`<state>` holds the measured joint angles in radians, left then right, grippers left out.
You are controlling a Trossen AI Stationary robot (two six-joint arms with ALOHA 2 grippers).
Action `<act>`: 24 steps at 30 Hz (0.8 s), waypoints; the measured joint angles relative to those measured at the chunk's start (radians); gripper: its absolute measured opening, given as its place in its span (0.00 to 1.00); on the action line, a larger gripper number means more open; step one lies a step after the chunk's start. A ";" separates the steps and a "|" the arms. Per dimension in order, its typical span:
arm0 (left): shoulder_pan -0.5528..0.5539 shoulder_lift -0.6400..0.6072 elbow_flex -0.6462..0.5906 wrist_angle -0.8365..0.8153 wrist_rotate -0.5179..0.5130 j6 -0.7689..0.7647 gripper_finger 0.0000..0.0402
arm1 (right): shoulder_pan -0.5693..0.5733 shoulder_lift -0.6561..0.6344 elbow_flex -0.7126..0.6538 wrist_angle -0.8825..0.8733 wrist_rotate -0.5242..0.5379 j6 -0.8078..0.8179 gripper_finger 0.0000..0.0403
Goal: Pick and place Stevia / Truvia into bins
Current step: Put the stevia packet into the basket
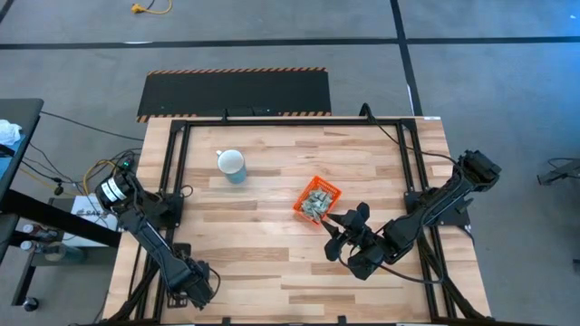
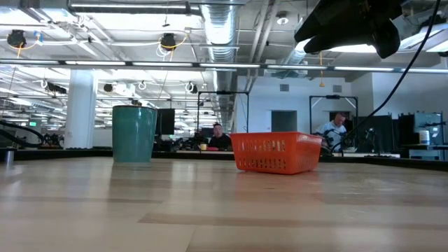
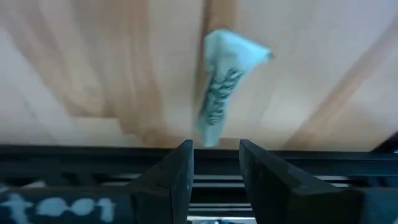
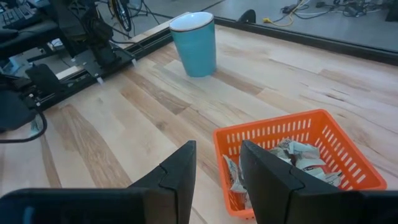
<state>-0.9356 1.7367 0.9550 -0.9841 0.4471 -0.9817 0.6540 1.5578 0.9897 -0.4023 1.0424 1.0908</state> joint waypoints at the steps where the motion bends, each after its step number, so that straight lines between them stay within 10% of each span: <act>1: 0.000 0.000 0.000 -0.010 -0.005 0.000 0.30 | 0.000 0.000 0.000 0.000 0.000 0.000 0.29; 24: 0.000 -0.001 -0.028 0.090 -0.187 0.254 0.29 | 0.000 0.000 0.000 0.000 0.000 -0.001 0.29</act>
<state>-0.9360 1.7358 0.9269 -0.8945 0.2596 -0.7273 0.6540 1.5578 0.9897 -0.4026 1.0427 1.0901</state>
